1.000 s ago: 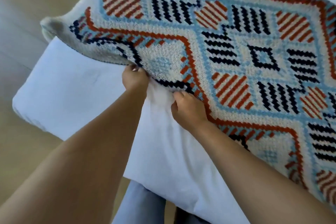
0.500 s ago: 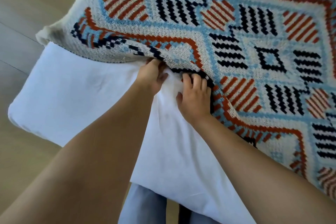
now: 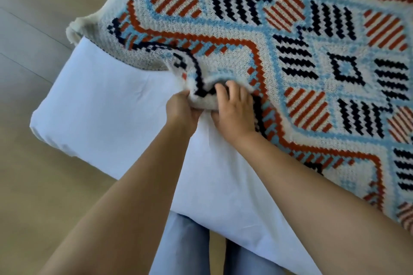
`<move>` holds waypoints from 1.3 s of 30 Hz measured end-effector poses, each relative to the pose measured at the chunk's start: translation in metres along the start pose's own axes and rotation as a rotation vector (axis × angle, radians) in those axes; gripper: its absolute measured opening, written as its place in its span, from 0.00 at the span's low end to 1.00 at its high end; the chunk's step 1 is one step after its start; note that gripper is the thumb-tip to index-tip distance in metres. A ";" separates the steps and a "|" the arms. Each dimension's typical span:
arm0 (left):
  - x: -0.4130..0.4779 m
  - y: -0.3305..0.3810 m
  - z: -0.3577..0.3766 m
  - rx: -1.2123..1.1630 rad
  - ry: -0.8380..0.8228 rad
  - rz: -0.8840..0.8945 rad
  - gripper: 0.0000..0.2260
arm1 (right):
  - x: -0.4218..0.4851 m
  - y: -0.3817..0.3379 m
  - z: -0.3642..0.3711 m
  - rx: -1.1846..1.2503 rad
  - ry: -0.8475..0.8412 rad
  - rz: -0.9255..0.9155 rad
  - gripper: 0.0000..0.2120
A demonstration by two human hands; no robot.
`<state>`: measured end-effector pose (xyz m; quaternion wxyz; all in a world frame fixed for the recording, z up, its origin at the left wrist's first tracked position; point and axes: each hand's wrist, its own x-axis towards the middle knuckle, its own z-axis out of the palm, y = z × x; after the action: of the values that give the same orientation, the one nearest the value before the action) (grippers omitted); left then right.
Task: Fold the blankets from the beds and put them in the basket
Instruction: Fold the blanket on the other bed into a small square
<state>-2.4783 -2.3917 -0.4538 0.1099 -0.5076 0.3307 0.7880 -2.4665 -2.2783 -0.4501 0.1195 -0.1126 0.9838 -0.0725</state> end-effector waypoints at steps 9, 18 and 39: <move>-0.014 -0.012 -0.062 0.501 0.140 0.287 0.06 | -0.030 -0.028 0.011 -0.091 -0.259 -0.183 0.15; 0.026 0.054 -0.020 0.556 0.280 0.374 0.15 | -0.043 -0.007 0.013 -0.117 -0.245 -0.085 0.13; -0.044 -0.106 -0.043 0.686 0.037 0.102 0.10 | -0.159 0.094 0.024 -0.067 -0.143 0.394 0.15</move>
<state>-2.3727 -2.3319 -0.4703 0.2286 -0.4381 0.6033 0.6260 -2.3290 -2.1527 -0.4547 0.1971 0.0730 0.9776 -0.0066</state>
